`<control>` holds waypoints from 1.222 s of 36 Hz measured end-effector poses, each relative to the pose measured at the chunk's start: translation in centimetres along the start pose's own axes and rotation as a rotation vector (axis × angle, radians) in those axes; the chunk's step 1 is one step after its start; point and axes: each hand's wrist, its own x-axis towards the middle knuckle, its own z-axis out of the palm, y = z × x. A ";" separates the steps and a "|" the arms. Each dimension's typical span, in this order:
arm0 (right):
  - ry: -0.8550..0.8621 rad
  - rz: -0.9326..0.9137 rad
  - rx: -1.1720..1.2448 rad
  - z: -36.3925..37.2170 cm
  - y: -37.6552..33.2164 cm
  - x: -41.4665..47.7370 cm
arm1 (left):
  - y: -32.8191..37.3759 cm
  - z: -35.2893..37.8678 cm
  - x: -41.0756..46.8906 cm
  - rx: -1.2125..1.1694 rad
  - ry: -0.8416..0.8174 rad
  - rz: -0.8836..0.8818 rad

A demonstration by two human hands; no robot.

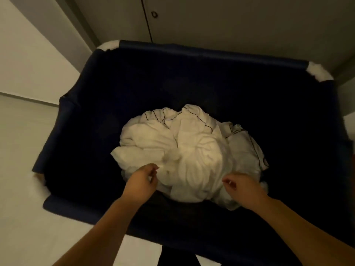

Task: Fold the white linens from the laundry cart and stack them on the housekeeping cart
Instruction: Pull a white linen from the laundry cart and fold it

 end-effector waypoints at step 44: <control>0.637 0.391 0.499 -1.1 -0.8 15.2 | -3.6 7.2 14.1 0.205 -0.291 0.198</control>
